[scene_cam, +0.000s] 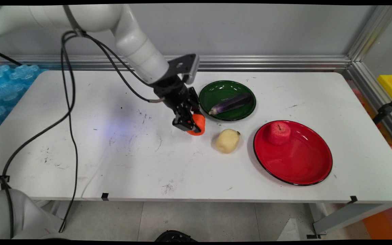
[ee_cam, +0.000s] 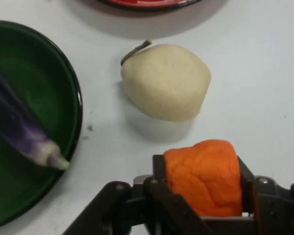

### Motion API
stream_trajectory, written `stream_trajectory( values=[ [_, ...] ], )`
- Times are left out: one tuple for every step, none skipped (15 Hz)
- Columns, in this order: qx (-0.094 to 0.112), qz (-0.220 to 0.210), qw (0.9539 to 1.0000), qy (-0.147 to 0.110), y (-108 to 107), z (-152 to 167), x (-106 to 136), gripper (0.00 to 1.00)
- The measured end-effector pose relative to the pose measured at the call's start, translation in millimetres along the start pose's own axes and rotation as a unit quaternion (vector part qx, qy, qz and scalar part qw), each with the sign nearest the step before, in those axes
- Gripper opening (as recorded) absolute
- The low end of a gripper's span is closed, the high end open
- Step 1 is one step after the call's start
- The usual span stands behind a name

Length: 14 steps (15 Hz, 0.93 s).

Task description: Place the picked object on the table

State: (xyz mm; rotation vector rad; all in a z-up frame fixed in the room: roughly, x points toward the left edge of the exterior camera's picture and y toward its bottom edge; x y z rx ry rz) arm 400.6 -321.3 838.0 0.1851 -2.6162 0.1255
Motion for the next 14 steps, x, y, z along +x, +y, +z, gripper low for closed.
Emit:
stream_trajectory(
  values=[
    [-0.002, -0.002, 1.0, -0.003, -1, 7, 0, 0.0],
    [-0.004, -0.004, 1.0, -0.005, -2, 15, -1, 0.0],
    [-0.005, -0.006, 0.9999, -0.007, -2, 19, -1, 0.0],
    [-0.008, -0.008, 0.9999, -0.011, -3, 27, -2, 0.0],
    [-0.01, -0.011, 0.9998, -0.014, -4, 33, -2, 0.0],
    [-0.012, -0.015, 0.9997, -0.018, -4, 40, -4, 0.0],
    [-0.013, -0.018, 0.9995, -0.022, -5, 45, -5, 0.0],
    [-0.014, -0.021, 0.9994, -0.024, -6, 50, -5, 0.0],
    [-0.015, -0.024, 0.9993, -0.027, -6, 54, -6, 0.0],
    [-0.016, -0.026, 0.9991, -0.028, -6, 56, -7, 1.0],
    [-0.016, -0.029, 0.999, -0.03, -7, 59, -8, 1.0],
    [-0.016, -0.03, 0.999, -0.03, -7, 60, -8, 1.0],
    [-0.017, -0.03, 0.999, -0.03, -6, 59, -9, 1.0],
    [-0.016, -0.029, 0.999, -0.029, -6, 58, -8, 1.0]
  ],
)
